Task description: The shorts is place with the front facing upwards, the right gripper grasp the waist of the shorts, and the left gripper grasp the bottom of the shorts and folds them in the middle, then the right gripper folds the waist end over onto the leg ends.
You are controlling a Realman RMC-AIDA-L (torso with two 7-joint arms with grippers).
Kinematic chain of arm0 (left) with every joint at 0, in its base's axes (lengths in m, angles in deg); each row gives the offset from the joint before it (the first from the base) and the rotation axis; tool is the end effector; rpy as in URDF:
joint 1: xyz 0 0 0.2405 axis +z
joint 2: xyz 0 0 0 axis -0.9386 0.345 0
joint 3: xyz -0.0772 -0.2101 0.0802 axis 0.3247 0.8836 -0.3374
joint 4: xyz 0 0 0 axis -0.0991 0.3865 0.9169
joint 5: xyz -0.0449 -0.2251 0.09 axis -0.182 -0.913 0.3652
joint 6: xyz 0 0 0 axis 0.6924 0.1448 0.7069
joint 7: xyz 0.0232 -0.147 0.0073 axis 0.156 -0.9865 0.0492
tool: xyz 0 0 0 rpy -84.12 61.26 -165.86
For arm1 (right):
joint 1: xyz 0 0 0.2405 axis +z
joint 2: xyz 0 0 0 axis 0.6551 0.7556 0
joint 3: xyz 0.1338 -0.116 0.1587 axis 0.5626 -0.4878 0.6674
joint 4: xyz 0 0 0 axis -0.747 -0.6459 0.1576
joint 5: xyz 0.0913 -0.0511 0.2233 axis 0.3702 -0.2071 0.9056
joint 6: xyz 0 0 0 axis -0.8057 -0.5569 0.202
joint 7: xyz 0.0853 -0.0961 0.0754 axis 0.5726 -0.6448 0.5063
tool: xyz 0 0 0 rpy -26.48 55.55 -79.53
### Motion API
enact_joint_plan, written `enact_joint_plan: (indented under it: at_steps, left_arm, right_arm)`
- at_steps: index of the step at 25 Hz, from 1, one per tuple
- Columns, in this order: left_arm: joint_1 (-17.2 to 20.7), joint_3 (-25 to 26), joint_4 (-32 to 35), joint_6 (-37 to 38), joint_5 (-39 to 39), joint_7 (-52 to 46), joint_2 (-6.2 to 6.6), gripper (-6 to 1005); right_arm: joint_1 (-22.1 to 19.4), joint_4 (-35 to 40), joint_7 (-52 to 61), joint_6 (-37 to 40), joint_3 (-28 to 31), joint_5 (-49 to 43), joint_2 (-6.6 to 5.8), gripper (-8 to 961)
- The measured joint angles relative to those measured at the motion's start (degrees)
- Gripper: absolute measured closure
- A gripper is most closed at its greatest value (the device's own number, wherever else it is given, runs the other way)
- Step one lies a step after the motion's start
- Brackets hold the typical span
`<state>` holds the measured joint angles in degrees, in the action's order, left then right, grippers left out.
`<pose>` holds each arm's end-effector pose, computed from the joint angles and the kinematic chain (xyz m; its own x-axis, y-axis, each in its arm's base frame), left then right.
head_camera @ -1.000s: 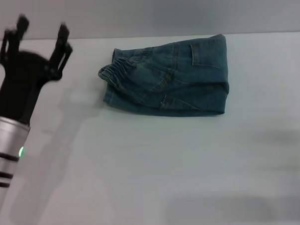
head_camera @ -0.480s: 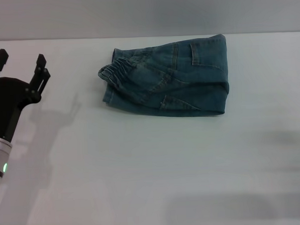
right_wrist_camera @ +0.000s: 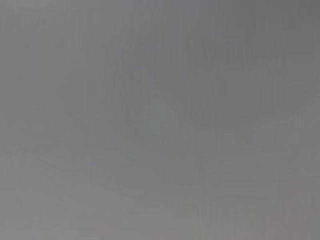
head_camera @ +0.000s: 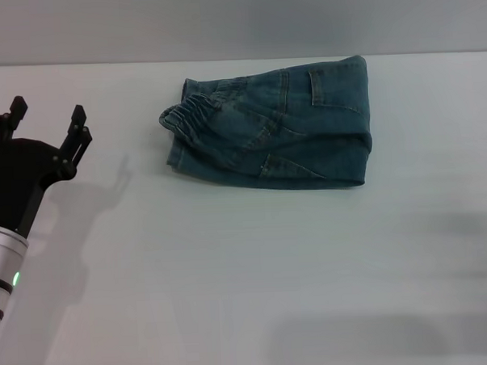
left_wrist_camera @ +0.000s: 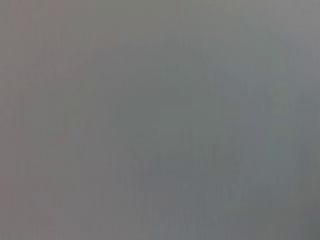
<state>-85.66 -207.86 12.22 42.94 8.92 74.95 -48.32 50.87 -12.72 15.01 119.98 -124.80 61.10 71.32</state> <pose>-0.3171 0.3128 -0.0439 0.7469 -0.1316 0.6517 0.6239 -0.2001 -0.7554 0.3717 0.2486 -0.0102 0.6250 0.1544 -0.7652 -0.7722 -0.0210 -0.6350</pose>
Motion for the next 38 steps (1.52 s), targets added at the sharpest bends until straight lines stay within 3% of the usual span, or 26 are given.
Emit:
enact_joint_plan:
  at_steps: [38]
  left_arm:
    - [0.99,0.00,0.19,-1.15,-0.46,-0.26,0.05,194]
  right_arm:
    - [0.51,-0.36,0.01,0.27,0.16,0.00,-0.04,323]
